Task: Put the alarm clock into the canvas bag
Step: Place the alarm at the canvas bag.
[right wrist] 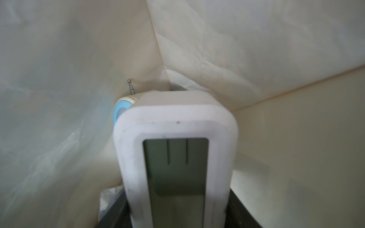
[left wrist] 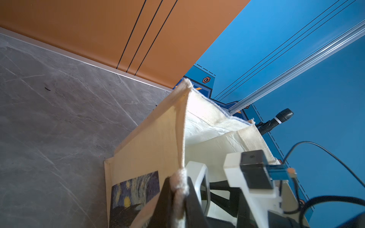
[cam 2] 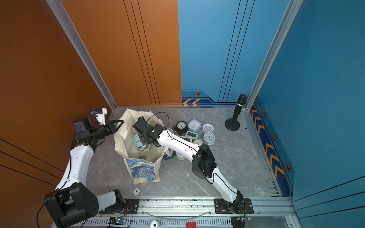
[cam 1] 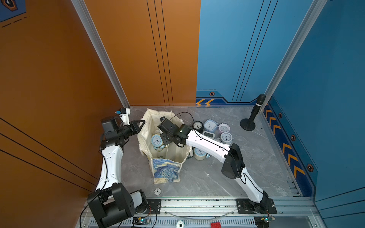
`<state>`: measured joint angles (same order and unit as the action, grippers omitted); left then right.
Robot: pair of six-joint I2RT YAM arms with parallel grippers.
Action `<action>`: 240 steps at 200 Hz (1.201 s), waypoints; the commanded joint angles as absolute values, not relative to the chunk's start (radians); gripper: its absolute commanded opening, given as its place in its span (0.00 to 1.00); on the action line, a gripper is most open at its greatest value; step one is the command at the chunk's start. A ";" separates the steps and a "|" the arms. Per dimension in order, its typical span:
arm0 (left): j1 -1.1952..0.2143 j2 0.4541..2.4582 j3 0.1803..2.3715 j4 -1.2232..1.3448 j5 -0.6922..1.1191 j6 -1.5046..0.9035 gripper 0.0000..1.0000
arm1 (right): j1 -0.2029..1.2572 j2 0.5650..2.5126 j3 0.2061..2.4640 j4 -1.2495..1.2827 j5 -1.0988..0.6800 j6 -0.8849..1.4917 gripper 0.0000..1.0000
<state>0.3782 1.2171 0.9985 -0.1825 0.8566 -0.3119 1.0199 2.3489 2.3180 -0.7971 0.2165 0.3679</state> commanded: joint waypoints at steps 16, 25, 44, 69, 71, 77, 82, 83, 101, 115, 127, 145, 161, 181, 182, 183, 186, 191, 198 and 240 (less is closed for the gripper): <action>0.368 1.206 0.989 -0.153 0.862 -0.314 0.00 | 1.006 2.414 2.368 -0.836 0.257 0.386 0.50; 0.368 1.208 0.988 -0.153 0.863 -0.314 0.00 | 1.005 2.431 2.367 -0.838 0.249 0.388 0.50; 0.367 1.212 0.988 -0.153 0.863 -0.314 0.00 | 1.003 2.458 2.368 -0.839 0.230 0.394 0.50; 0.367 1.212 0.988 -0.153 0.863 -0.315 0.00 | 1.002 2.489 2.369 -0.842 0.195 0.399 0.51; 0.367 1.212 0.988 -0.153 0.863 -0.315 0.00 | 1.001 2.493 2.369 -0.842 0.191 0.400 0.52; 0.366 1.214 0.989 -0.153 0.862 -0.316 0.00 | 1.000 2.498 2.373 -0.846 0.183 0.403 0.53; 0.365 1.215 0.989 -0.153 0.863 -0.316 0.00 | 1.000 2.503 2.373 -0.852 0.177 0.406 0.53; 0.364 1.214 0.989 -0.153 0.863 -0.316 0.00 | 1.000 2.504 2.373 -0.853 0.176 0.407 0.54; 0.361 1.216 0.989 -0.153 0.862 -0.315 0.00 | 1.000 2.513 2.376 -0.866 0.158 0.412 0.59; 0.359 1.216 0.987 -0.153 0.861 -0.314 0.00 | 1.002 2.508 2.381 -0.879 0.156 0.413 0.64; 0.357 1.216 0.987 -0.153 0.862 -0.314 0.00 | 1.002 2.493 2.382 -0.886 0.160 0.410 0.67; 0.356 1.216 0.987 -0.153 0.861 -0.314 0.00 | 1.002 2.458 2.383 -0.887 0.166 0.406 0.72; 0.354 1.216 0.987 -0.153 0.861 -0.314 0.00 | 1.003 2.425 2.387 -0.888 0.162 0.403 0.76; 0.352 1.216 0.987 -0.153 0.859 -0.315 0.00 | 1.007 2.384 2.390 -0.887 0.150 0.408 0.78; 0.352 1.216 0.987 -0.153 0.860 -0.315 0.00 | 1.007 2.381 2.390 -0.888 0.150 0.408 0.79; 0.351 1.215 0.987 -0.153 0.860 -0.315 0.00 | 1.008 2.379 2.391 -0.888 0.150 0.409 0.79; 0.351 1.217 0.988 -0.153 0.859 -0.314 0.00 | 1.009 2.375 2.391 -0.887 0.150 0.408 0.79; 0.351 1.218 0.987 -0.153 0.859 -0.314 0.00 | 1.009 2.364 2.391 -0.887 0.150 0.408 0.80; 0.350 1.217 0.987 -0.153 0.858 -0.314 0.00 | 1.015 2.353 2.390 -0.888 0.152 0.407 0.82; 0.342 1.221 0.986 -0.153 0.855 -0.315 0.00 | 1.031 2.281 2.390 -0.888 0.153 0.405 0.83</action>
